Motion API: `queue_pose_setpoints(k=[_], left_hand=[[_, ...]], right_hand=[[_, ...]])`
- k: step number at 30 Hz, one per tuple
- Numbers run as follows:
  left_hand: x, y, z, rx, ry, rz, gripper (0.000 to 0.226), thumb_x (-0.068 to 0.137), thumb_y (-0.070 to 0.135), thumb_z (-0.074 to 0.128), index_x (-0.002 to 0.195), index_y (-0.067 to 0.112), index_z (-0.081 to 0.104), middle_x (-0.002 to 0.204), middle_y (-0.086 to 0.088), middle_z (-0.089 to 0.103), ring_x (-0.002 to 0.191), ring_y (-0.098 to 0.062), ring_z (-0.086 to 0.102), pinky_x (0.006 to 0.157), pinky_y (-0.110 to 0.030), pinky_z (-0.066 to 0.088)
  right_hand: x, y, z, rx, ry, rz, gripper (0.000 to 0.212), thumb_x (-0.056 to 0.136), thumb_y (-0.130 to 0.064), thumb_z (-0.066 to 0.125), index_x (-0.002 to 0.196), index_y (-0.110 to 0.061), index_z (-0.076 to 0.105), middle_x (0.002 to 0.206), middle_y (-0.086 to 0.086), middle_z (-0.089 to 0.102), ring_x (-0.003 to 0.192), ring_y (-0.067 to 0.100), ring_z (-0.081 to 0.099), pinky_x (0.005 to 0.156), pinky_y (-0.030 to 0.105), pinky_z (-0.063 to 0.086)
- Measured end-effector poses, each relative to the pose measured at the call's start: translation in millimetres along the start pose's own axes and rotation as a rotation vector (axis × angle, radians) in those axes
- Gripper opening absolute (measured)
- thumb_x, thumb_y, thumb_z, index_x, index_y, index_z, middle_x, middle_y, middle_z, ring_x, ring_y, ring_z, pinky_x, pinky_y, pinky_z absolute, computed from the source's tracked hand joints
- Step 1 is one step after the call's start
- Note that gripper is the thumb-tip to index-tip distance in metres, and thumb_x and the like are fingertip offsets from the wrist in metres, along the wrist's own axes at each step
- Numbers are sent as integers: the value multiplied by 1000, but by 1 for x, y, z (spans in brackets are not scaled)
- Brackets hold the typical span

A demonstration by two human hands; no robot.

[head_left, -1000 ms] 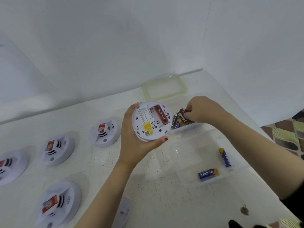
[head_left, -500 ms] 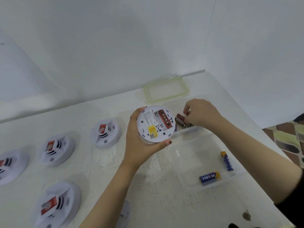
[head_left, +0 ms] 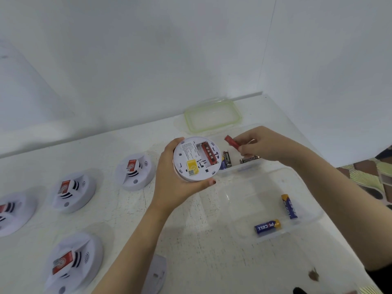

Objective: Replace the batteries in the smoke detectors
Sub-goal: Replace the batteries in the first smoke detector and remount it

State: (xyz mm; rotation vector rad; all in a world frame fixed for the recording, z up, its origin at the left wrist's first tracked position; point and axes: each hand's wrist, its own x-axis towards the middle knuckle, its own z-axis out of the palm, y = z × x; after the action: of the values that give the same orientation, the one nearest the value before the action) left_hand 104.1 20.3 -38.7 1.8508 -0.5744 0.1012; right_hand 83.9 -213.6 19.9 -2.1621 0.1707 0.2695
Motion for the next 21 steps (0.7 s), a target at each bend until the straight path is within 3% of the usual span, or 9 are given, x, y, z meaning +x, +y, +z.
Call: queue_pose_setpoints(k=[4,9,15,21], left_hand=[[-3,6,2,-23,-5,7,92,47,46,85,125,37,38,123,28,48,118,4,49,94,-11,43],[-8,15,2,-54,-19,22,92,49,39,86,127,32,38,120,38,47,118,6,49,93,-9,43],[-16,25,2,-71,-22,25,95,47,28,89,127,24,37,115,41,47,115,8,50,85,-6,44],[-28,35,-2,-101,-61,1,92,46,19,88,120,27,35,108,41,50,108,9,54,79,-7,47]], right_hand=[[-17,-1,0,165,-22,-60,24,90,-3,55,105,-16,69,97,2,66,77,14,58,72,21,50],[-36,-7,3,237,31,-149,28,89,-1,56,104,-21,68,92,1,70,79,14,61,66,17,52],[-56,-16,17,341,69,-237,21,89,3,53,100,-13,61,85,3,72,73,17,66,67,26,55],[-69,-27,41,342,195,-388,11,92,-12,58,96,-12,68,89,4,71,79,13,66,67,23,52]])
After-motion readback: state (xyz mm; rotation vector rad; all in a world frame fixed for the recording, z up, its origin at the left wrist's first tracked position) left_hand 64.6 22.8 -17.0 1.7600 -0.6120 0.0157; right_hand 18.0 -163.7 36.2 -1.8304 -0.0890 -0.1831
